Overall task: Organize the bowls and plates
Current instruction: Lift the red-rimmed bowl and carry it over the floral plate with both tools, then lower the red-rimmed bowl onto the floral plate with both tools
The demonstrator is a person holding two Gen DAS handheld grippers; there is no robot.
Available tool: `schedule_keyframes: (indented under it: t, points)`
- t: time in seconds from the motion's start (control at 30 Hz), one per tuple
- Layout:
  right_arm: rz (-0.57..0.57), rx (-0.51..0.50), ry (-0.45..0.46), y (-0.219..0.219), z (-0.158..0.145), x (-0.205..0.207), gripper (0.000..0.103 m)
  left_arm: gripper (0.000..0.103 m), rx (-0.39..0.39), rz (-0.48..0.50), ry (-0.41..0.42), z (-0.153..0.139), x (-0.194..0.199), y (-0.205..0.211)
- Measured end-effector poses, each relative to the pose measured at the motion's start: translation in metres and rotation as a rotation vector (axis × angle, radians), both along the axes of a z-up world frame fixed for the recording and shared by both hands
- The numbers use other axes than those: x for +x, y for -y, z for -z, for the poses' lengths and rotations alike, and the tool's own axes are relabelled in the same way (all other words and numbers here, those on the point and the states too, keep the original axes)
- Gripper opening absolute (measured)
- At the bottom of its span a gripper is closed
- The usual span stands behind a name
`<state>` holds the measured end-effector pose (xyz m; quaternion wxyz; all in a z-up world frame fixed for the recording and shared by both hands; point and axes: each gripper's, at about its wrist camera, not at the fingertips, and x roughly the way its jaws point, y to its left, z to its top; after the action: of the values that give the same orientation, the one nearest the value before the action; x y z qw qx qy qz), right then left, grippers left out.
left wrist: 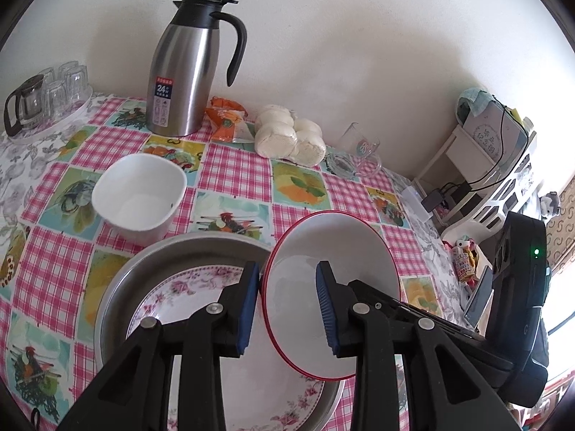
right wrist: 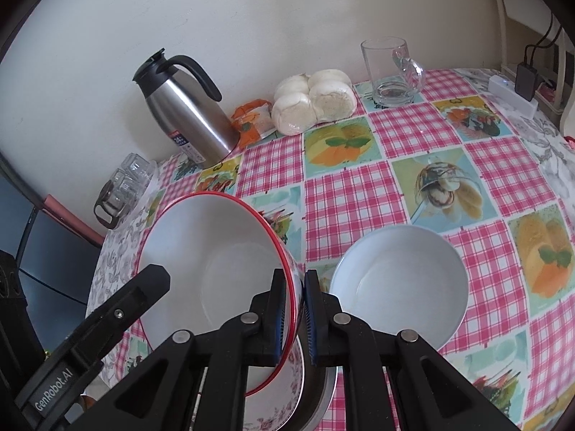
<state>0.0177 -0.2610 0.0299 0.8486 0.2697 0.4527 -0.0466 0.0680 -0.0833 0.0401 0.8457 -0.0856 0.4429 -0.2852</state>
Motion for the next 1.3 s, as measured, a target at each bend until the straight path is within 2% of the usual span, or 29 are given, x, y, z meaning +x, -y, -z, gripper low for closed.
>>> schedule_keyframes:
  t: [0.63, 1.3]
  points:
    - [-0.033, 0.069, -0.030, -0.043, 0.022, -0.012, 0.011, 0.033, -0.036, -0.073, -0.051, 0.008, -0.009, -0.046]
    - [-0.045, 0.076, -0.077, -0.055, 0.044, 0.005, 0.012, 0.033, -0.007, -0.109, -0.126, 0.033, 0.009, -0.057]
